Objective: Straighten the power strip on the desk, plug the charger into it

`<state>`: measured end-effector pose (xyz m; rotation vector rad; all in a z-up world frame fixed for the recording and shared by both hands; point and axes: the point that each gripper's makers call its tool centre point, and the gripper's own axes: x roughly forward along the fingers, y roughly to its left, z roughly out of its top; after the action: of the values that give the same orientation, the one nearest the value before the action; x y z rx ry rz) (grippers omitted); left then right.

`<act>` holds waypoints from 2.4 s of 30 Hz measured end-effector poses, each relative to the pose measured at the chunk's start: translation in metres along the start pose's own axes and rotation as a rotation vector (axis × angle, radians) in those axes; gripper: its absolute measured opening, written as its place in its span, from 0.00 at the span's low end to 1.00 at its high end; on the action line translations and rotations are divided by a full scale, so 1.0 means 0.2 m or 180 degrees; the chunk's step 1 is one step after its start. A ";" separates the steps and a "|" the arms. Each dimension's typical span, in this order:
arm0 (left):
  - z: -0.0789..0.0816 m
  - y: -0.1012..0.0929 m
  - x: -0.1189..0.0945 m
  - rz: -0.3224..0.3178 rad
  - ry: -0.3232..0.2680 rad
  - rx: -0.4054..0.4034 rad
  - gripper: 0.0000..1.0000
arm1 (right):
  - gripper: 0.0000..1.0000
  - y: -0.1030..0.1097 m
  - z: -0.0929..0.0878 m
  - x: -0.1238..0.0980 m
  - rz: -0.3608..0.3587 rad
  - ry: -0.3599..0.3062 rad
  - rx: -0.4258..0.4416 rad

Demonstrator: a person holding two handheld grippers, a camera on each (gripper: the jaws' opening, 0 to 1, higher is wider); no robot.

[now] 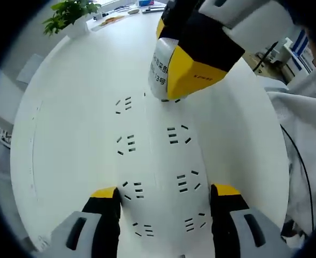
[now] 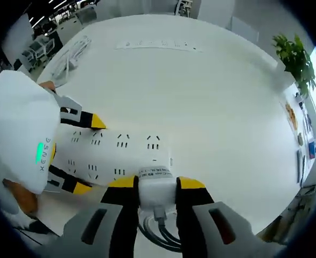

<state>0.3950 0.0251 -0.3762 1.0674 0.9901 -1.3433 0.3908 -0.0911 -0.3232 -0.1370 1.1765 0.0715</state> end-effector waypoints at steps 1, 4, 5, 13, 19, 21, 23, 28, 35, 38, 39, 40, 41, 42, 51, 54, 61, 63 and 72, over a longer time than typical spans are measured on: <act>0.00 0.00 0.00 0.0002 0.0002 -0.0003 0.69 | 0.24 0.00 0.00 0.00 -0.0034 0.0034 -0.0008; -0.01 0.00 0.00 0.0007 0.0000 -0.0022 0.69 | 0.24 0.02 0.03 0.01 -0.0150 0.0014 -0.0121; -0.01 0.00 0.00 0.0005 -0.0007 -0.0025 0.69 | 0.24 0.02 0.05 0.02 -0.0150 0.0011 -0.0088; -0.01 0.01 0.00 -0.0012 -0.0043 -0.0028 0.69 | 0.25 0.03 0.02 0.07 0.0006 0.0035 -0.0004; -0.01 0.02 0.00 -0.0012 -0.0034 -0.0032 0.69 | 0.26 0.05 0.01 0.08 0.0053 0.0003 -0.0027; -0.01 0.02 0.00 -0.0012 -0.0044 -0.0035 0.69 | 0.26 0.04 0.01 0.08 0.0047 -0.0036 -0.0050; -0.01 0.02 0.00 -0.0015 -0.0048 -0.0038 0.69 | 0.27 0.03 0.01 0.08 0.0105 -0.0068 -0.0030; 0.00 0.01 0.01 -0.0047 -0.0094 -0.0043 0.70 | 0.27 0.05 0.01 0.07 0.0245 -0.0211 -0.0098; 0.00 -0.01 0.01 -0.0082 -0.0121 -0.0030 0.70 | 0.26 0.05 0.04 -0.05 0.0352 -0.0412 -0.0256; 0.00 -0.01 0.02 -0.0091 -0.0137 -0.0027 0.70 | 0.24 0.03 0.02 -0.07 0.0331 -0.0397 -0.0300; 0.01 -0.01 0.02 -0.0088 -0.0132 -0.0028 0.70 | 0.23 0.04 0.02 -0.07 0.0324 -0.0400 -0.0323; 0.01 -0.01 0.02 -0.0087 -0.0128 -0.0029 0.70 | 0.23 0.04 0.02 -0.07 0.0309 -0.0385 -0.0345; 0.01 -0.01 0.02 -0.0086 -0.0126 -0.0028 0.70 | 0.23 0.04 0.03 -0.06 0.0293 -0.0367 -0.0357; 0.01 -0.01 0.02 -0.0087 -0.0129 -0.0028 0.70 | 0.23 0.04 0.03 -0.06 0.0283 -0.0348 -0.0344; 0.01 -0.01 0.02 -0.0097 -0.0138 0.0004 0.70 | 0.21 0.04 0.03 -0.04 0.0176 -0.0131 -0.0410; 0.01 -0.01 0.02 -0.0097 -0.0139 0.0006 0.70 | 0.20 0.04 0.03 -0.03 0.0196 -0.0114 -0.0386; 0.01 -0.01 0.02 -0.0096 -0.0146 0.0001 0.71 | 0.22 0.04 0.02 0.00 0.0380 -0.0193 -0.0177; 0.00 -0.01 0.02 -0.0096 -0.0148 -0.0003 0.71 | 0.22 0.05 0.02 0.00 0.0403 -0.0224 -0.0189; 0.00 0.00 0.02 -0.0097 -0.0169 -0.0013 0.71 | 0.24 0.05 0.02 -0.01 0.0476 -0.0378 -0.0137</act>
<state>0.3941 0.0244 -0.3796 1.0122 0.9729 -1.3867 0.3930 -0.0801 -0.3206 -0.0814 1.0655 0.2340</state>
